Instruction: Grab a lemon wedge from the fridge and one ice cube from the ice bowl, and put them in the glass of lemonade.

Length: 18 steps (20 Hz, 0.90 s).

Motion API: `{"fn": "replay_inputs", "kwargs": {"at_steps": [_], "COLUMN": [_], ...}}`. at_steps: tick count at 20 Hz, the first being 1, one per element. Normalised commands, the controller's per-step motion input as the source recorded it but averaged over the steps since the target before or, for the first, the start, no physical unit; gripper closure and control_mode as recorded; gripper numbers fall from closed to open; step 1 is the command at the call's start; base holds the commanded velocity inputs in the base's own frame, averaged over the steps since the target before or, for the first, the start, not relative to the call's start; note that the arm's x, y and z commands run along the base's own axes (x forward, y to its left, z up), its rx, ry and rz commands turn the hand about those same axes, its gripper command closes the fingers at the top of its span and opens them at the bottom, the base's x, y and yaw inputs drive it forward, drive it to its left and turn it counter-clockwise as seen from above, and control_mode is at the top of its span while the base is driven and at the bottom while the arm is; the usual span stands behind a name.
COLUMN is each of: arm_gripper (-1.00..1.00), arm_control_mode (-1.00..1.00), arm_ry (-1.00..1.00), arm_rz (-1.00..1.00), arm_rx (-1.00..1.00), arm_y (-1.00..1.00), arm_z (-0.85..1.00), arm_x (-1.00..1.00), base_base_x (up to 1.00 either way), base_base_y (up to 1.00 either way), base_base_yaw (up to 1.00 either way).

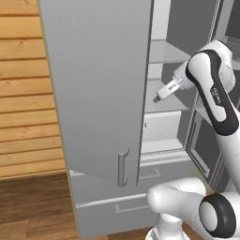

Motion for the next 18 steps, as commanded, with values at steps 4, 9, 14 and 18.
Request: {"fn": "replay_inputs", "kwargs": {"at_steps": [4,9,14,18], "arm_gripper": [-1.00,-1.00,-1.00,-1.00], "arm_control_mode": [-1.00,-1.00,-1.00,-1.00], "arm_ry": [-0.21,-0.14,0.00,0.03], "arm_rz": [0.09,0.01,0.00,0.00], "arm_rx": [0.09,0.13,0.10,0.01], "arm_y": [0.34,-0.04,-0.34,0.05], "arm_z": [-0.02,0.05,0.19,0.01], "arm_x": [0.22,0.30,0.08,0.49], "base_base_x": [0.00,0.00,0.00,0.00], "base_base_y": [0.00,0.00,0.00,0.00], "base_base_yaw": [0.00,0.00,0.00,0.00]}}
